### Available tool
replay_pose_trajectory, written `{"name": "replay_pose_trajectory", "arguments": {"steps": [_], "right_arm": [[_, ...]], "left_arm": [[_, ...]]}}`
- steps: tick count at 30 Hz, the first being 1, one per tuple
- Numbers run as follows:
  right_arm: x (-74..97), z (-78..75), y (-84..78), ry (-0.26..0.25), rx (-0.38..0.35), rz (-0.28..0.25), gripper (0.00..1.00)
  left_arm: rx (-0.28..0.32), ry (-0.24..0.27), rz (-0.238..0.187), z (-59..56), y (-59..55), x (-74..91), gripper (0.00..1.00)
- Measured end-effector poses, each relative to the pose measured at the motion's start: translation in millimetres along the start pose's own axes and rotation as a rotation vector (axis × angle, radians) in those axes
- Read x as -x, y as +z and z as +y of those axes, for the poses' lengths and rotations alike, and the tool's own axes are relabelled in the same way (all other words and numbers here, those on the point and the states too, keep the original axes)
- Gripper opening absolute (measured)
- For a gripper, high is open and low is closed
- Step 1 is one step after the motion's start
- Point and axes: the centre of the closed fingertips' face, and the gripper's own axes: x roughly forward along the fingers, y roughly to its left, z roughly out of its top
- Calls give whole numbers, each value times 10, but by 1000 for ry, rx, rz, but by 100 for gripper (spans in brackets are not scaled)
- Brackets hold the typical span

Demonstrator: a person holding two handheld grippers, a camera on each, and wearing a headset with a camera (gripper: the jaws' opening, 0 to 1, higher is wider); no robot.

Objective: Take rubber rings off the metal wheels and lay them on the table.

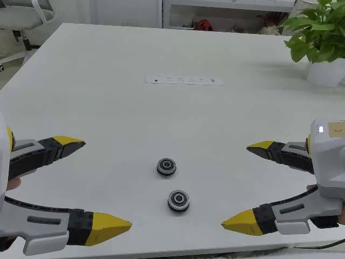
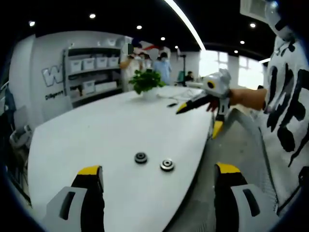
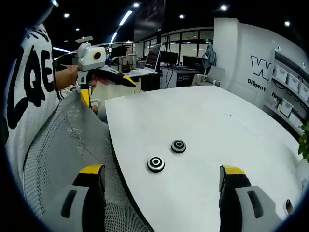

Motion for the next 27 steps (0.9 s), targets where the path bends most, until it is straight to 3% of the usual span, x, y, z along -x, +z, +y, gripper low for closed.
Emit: {"name": "replay_pose_trajectory", "arguments": {"steps": [27], "right_arm": [[13,-11,-40,-5,0,4,93]], "left_arm": [[-14,-2,13,-6,-19,-16,96]]}}
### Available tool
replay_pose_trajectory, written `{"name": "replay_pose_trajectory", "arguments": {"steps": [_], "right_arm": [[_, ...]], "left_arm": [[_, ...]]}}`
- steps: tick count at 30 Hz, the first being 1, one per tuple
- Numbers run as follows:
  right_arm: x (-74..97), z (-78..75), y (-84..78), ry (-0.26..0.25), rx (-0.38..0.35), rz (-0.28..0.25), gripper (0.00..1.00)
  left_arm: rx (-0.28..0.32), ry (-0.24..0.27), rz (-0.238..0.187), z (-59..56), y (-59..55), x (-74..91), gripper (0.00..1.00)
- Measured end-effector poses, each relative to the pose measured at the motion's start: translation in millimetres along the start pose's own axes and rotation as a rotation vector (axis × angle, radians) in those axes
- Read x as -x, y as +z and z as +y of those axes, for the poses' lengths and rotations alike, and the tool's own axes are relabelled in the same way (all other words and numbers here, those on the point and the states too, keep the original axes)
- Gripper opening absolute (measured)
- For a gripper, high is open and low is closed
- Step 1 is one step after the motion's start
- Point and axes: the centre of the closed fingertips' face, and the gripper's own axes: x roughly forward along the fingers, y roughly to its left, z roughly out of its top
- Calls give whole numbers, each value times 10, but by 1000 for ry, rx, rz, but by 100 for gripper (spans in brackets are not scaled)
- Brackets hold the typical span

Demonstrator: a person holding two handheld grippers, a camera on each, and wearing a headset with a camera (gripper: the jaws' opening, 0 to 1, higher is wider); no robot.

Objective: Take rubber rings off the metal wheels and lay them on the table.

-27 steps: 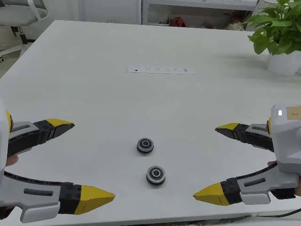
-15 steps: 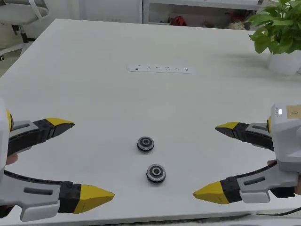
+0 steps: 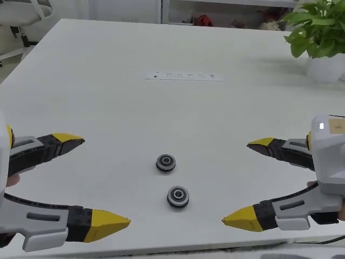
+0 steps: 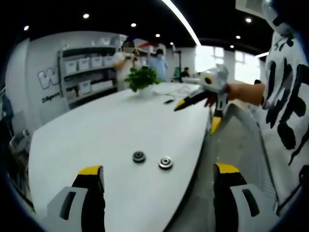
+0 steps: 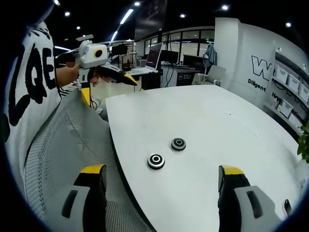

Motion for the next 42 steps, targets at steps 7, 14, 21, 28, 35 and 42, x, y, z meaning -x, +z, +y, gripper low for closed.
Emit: {"name": "replay_pose_trajectory", "arguments": {"steps": [7,14,21,28,35,42], "right_arm": [[14,-26,6,-4,1,2,93],[29,-36,19,-3,0,6,93],[48,-68,22,-6,-2,8,92],[66,-79,47,-6,-3,7,92],[62,-100,53,-2,-14,2,90],[44,-101,79,5,-18,-5,90]], "left_arm": [[-12,-8,5,12,43,-20,96],[-25,-13,9,33,86,-26,95],[-33,-14,10,61,125,-22,95],[-39,-13,12,85,154,-14,95],[-39,-16,18,98,151,-13,95],[-38,-19,18,101,153,-15,95]]}}
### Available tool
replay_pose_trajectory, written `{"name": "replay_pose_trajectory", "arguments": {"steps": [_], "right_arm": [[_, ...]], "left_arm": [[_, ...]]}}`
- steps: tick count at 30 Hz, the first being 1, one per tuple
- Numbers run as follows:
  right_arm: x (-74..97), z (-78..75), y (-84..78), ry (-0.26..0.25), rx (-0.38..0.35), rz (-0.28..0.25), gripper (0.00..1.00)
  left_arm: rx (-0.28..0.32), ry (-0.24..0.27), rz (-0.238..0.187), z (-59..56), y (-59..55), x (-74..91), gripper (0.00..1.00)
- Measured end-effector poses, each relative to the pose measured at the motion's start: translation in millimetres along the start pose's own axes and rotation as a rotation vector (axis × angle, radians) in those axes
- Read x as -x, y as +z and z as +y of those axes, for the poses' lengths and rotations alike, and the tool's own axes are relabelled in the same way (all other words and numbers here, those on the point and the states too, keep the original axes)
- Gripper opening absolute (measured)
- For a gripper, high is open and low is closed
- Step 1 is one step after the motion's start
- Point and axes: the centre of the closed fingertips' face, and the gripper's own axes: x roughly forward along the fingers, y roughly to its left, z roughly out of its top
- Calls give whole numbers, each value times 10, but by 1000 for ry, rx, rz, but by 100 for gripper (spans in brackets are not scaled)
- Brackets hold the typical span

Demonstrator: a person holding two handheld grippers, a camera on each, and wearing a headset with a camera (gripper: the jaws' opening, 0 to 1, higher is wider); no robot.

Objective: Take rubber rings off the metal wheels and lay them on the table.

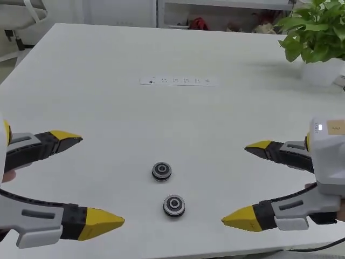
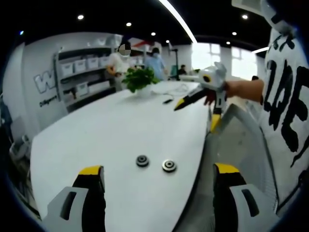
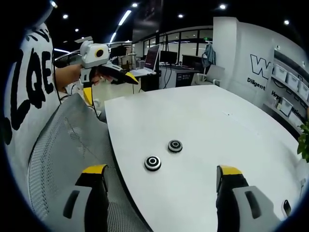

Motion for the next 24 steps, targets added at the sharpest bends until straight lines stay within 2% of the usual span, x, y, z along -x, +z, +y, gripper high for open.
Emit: {"name": "replay_pose_trajectory", "arguments": {"steps": [24], "right_arm": [[-33,-24,37,24,22,-25,80]], "left_arm": [[-15,7,-14,74,-7,38,86]]}}
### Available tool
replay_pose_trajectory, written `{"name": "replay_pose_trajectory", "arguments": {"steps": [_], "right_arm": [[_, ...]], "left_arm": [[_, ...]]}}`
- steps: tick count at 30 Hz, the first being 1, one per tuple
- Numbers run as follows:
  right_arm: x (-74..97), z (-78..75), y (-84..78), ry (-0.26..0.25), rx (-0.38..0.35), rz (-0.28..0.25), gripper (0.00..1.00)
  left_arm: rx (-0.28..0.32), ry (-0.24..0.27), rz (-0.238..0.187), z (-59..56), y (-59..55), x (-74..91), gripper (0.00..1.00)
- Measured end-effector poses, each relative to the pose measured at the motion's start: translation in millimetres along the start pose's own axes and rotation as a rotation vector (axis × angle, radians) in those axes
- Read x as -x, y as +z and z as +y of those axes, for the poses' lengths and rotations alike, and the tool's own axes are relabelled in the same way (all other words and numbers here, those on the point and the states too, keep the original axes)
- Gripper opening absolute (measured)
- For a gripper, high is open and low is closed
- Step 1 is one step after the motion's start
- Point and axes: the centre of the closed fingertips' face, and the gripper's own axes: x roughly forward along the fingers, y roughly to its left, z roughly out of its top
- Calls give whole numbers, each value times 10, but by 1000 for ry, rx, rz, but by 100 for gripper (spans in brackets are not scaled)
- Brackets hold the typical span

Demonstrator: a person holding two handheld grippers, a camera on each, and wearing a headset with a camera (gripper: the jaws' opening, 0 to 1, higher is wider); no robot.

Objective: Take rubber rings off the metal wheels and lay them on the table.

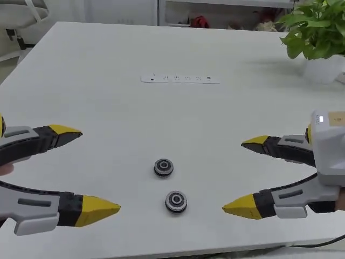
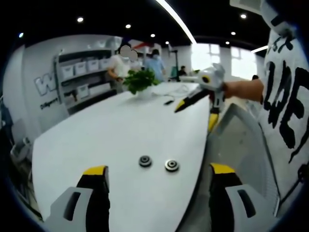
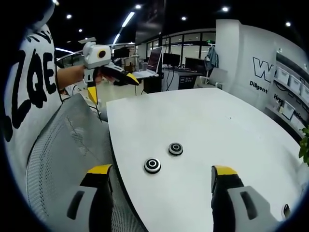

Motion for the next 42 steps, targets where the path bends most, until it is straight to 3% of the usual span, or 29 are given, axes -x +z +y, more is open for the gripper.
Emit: {"name": "replay_pose_trajectory", "arguments": {"steps": [13,42], "right_arm": [[-76,-33,113,35,31,-41,74],[-485,56,68,208,141,-13,55]], "left_arm": [[-35,-27,-11,40,40,-65,79],[-101,-125,-44,105,145,-419,63]]}}
